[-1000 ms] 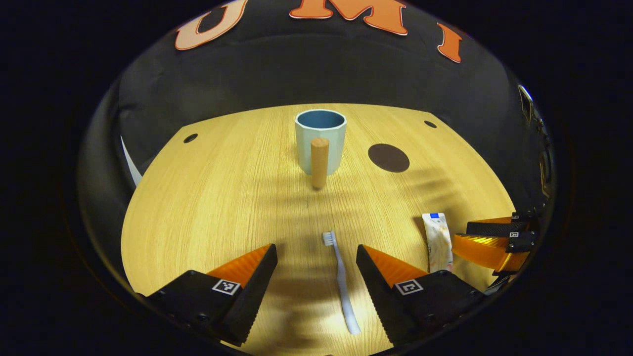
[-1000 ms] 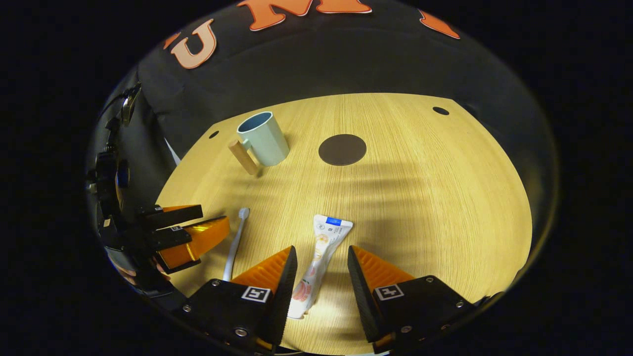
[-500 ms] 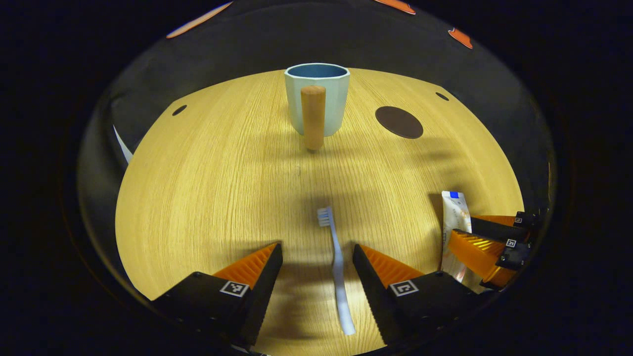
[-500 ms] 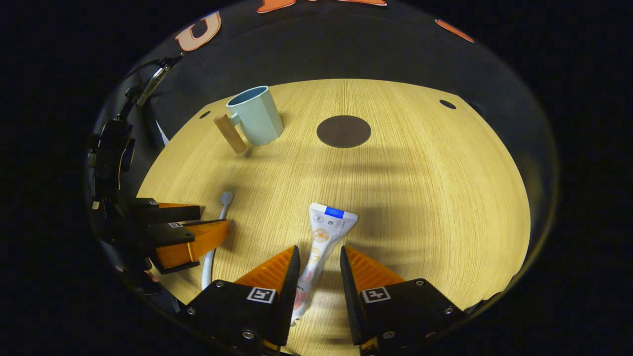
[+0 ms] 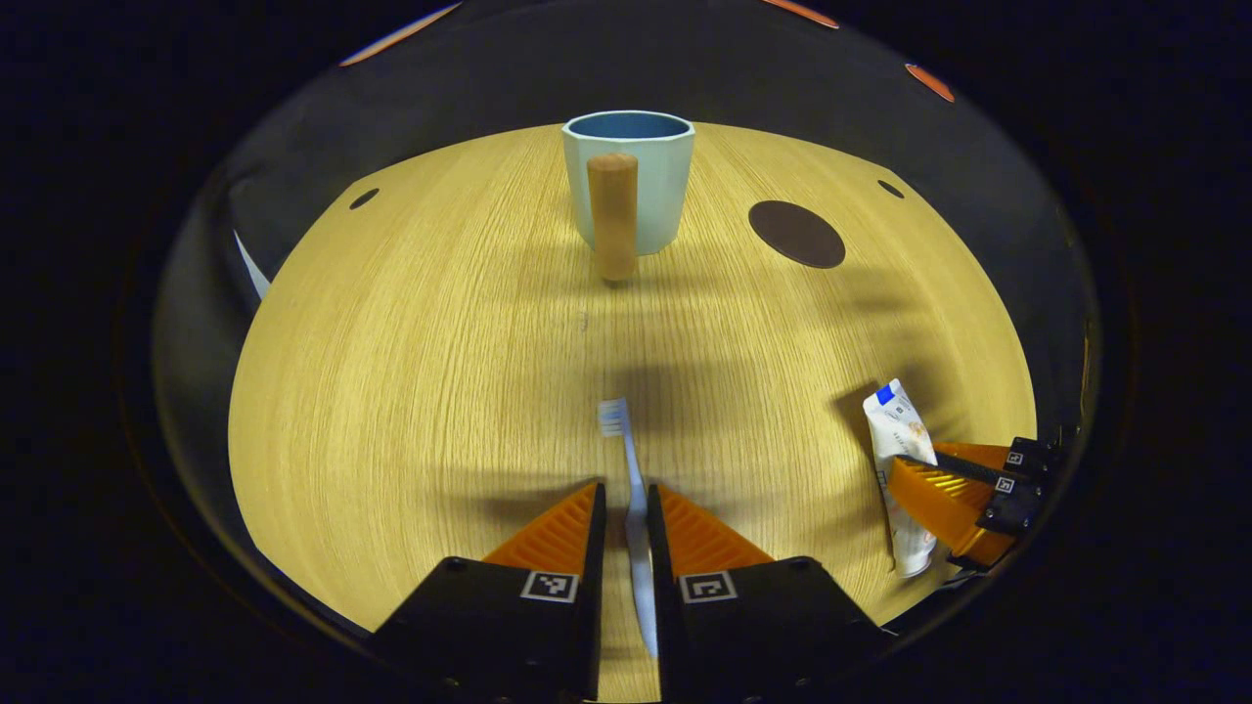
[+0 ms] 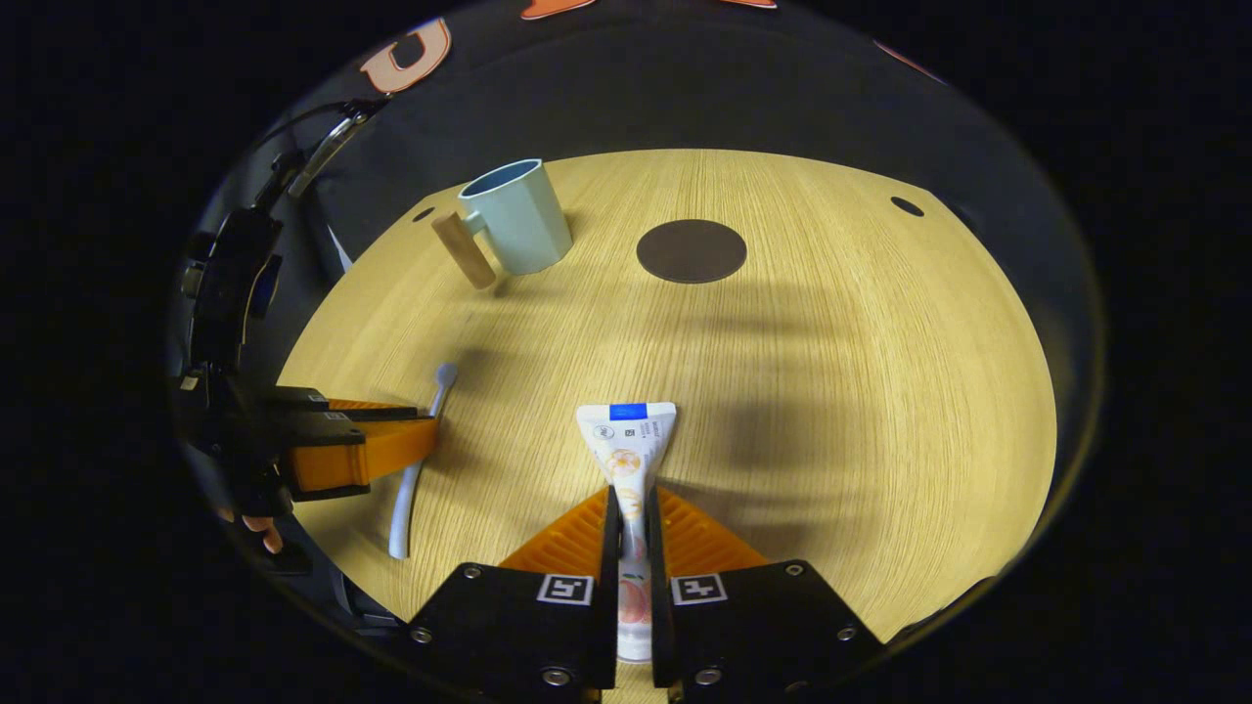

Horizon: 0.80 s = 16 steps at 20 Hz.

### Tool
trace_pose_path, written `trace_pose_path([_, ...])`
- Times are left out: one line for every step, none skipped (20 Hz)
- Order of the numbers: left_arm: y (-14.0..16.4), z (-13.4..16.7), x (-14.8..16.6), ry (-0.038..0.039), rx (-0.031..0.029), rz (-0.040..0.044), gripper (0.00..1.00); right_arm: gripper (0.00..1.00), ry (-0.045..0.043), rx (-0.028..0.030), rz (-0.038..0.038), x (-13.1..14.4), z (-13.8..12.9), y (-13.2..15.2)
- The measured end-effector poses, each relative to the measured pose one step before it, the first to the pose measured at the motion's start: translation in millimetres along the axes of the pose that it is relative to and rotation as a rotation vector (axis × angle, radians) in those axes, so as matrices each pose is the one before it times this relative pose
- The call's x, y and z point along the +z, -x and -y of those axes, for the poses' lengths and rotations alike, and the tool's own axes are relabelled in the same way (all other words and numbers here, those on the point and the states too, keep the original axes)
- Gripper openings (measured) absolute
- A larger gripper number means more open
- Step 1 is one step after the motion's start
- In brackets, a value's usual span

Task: Put the toothbrush and toothpaste on the desktop into the cup, then pick up the cup and place it on the coaster on the desktop.

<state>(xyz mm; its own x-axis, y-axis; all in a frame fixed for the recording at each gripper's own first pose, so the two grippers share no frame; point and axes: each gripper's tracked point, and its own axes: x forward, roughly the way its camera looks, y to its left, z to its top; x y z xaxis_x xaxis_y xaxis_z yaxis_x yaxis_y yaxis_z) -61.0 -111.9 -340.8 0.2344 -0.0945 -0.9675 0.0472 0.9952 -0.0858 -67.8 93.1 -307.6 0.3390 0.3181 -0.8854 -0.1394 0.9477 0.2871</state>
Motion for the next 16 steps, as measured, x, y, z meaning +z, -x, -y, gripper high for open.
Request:
trace_pose_path([-1.84,6.32,1.05,0.00836,0.00029,-0.00334,0.20,0.14,-0.00132,0.00866,0.00013,-0.33,-1.36,-0.05])
trace_pose_path([-3.61,6.59,-4.31,0.00724,0.00012,-0.00493,0.20,0.14,0.00377,0.00955,-0.00440,-0.23,-1.88,0.93])
trace_pose_path([1.65,5.29,-4.42,0.00845,-0.00199,-0.00762,0.20,0.14,0.00602,0.00924,0.00225,1.04,-2.26,0.09])
trace_pose_path([-5.02,5.09,3.47,0.00691,-0.00503,0.00264,0.14,0.14,0.00975,0.01241,0.00570,0.34,-3.63,-1.97])
trace_pose_path([2.71,3.11,-1.72,-0.00114,-0.00360,-0.00151,0.10,0.15,0.00296,0.01653,0.01533,2.43,-4.94,-2.07])
trace_pose_path([-2.09,4.67,4.27,0.00665,-0.00367,0.00515,0.10,0.14,0.00470,0.01490,0.00193,0.42,-7.14,-4.94])
trace_pose_path([8.80,-4.78,-2.30,0.00504,-0.00203,0.00200,0.10,0.14,0.00590,0.00312,0.00463,0.97,-2.15,-1.60])
trace_pose_path([-6.40,1.28,2.03,0.00099,-0.00008,0.00481,0.10,0.11,0.00482,0.00280,0.00338,-0.55,-0.70,1.53])
trace_pose_path([0.59,3.51,3.16,-0.00690,-0.01002,0.01114,0.10,0.10,0.00254,0.01237,0.00378,0.13,-1.45,1.67])
trace_pose_path([0.61,4.86,8.47,-0.00422,-0.01584,0.02793,0.10,0.08,-0.01489,0.02154,0.00291,-0.14,-3.03,-0.78])
trace_pose_path([5.38,5.77,4.68,-0.00569,-0.02538,0.01698,0.07,0.08,-0.01180,0.02187,-0.00499,-1.49,-3.06,0.90])
trace_pose_path([-10.85,2.49,-0.12,-0.00267,-0.01234,0.01885,0.09,0.08,-0.00674,0.00571,0.00454,-0.31,-0.18,0.03])
trace_pose_path([0.05,-2.24,1.61,-0.00521,-0.00825,0.01585,0.09,0.08,0.00177,-0.00773,0.01033,2.16,1.69,-0.65])
trace_pose_path([0.64,-5.39,-3.63,0.00136,-0.00408,0.00838,0.07,0.08,0.00828,-0.00078,0.00693,-0.24,-1.14,-0.35])
trace_pose_path([-0.77,-0.27,1.88,0.00286,-0.00609,0.01029,0.08,0.08,0.00532,0.00363,0.00453,0.28,-0.35,0.52])
trace_pose_path([-1.78,2.12,0.84,0.00677,-0.00201,0.00223,0.07,0.08,0.00404,0.00189,0.00166,0.15,-0.28,0.29])
